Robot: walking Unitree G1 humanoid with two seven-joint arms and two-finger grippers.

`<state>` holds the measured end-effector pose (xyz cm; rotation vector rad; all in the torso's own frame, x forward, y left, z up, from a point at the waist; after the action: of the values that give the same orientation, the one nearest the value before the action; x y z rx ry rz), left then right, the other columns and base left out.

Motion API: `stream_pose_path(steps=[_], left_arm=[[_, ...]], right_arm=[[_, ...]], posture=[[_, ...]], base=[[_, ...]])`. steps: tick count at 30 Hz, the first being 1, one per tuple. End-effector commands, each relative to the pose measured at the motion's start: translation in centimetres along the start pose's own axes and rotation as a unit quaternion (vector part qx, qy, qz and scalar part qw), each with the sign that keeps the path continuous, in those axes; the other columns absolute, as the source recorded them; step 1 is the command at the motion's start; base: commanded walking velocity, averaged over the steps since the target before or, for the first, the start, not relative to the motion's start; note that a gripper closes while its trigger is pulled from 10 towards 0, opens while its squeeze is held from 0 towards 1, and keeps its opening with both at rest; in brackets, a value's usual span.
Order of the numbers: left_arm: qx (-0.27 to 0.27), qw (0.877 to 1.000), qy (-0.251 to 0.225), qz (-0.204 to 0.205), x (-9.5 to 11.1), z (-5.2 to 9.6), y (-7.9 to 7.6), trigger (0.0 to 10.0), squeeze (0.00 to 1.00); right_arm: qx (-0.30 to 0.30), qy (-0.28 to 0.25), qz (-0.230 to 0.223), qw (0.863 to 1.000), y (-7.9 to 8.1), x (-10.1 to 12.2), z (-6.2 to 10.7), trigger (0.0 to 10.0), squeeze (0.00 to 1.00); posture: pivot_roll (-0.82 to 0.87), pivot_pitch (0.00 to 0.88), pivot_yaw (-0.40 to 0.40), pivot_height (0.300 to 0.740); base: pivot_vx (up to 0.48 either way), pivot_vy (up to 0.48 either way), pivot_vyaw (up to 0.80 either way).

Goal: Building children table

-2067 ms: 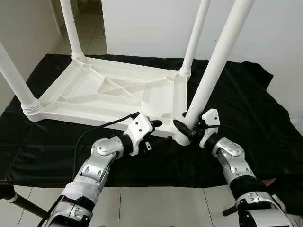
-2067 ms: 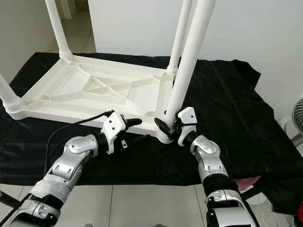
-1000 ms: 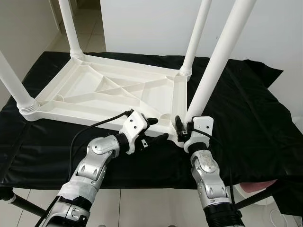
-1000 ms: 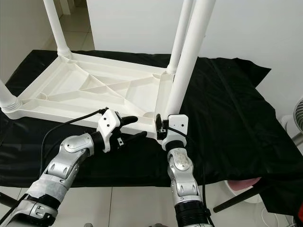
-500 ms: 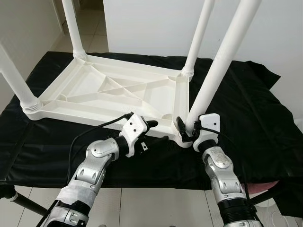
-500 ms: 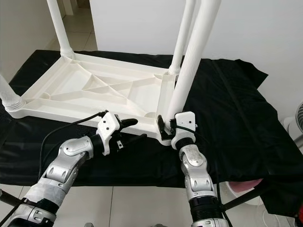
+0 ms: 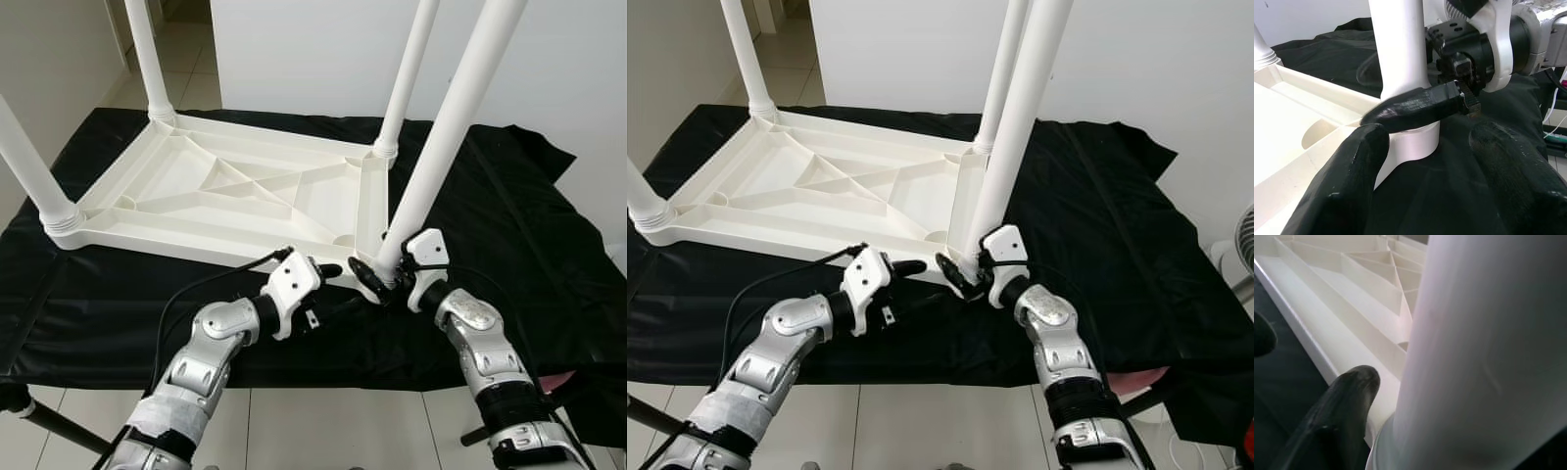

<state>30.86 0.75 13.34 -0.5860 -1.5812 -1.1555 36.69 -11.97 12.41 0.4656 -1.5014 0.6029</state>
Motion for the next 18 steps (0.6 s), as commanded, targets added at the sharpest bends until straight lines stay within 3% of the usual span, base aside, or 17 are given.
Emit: stream_pose_path(steps=[1,7,8,9,18], left_arm=[[0.028,1.000,0.012,0.000,-0.3,0.0,0.5,10.0,0.00],[0.028,1.000,0.012,0.002,-0.2,0.1,0.4,10.0,0.00],[0.028,1.000,0.013,0.003,-0.2,0.1,0.3,10.0,0.00],[0.027,1.000,0.013,0.003,-0.3,0.1,0.3,10.0,0.00],[0.023,1.000,0.014,0.004,-0.3,0.3,0.2,10.0,0.00]], right_arm=[[0.015,0.011,0.006,1.000,0.4,-0.5,-0.2,0.0,0.00],[0.025,0.013,-0.009,1.000,0.4,-0.9,0.4,0.0,0.00],[0.025,0.011,-0.013,1.000,0.5,-1.0,0.5,7.1,0.00],[0.016,0.003,-0.022,1.000,0.5,-0.8,0.5,10.0,0.00],[-0.038,-0.038,-0.057,0.997,0.4,0.1,0.7,10.0,0.00]], posture=[[-0.04,0.000,-0.053,0.740],[-0.04,0.000,-0.049,0.740],[-0.04,0.000,-0.049,0.740],[-0.04,0.000,-0.048,0.740],[-0.04,0.000,-0.049,0.740]], base=[[0.000,0.000,0.00],[0.000,0.000,0.00],[0.000,0.000,0.00],[0.000,0.000,0.00],[0.000,0.000,0.00]])
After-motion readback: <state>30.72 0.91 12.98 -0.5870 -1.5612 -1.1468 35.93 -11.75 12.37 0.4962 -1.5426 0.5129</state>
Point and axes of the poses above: a point about 5 cm out from each wrist's last joint towards the gripper, its own z axis pointing back from the gripper into the wrist, its own x axis along the axis of the wrist's last joint, y = z × x, the point moved 6 cm from there along -z, pointing out of the wrist towards the gripper, and after that the axes turned 9 degrees about -z, right-handed, at the moved point
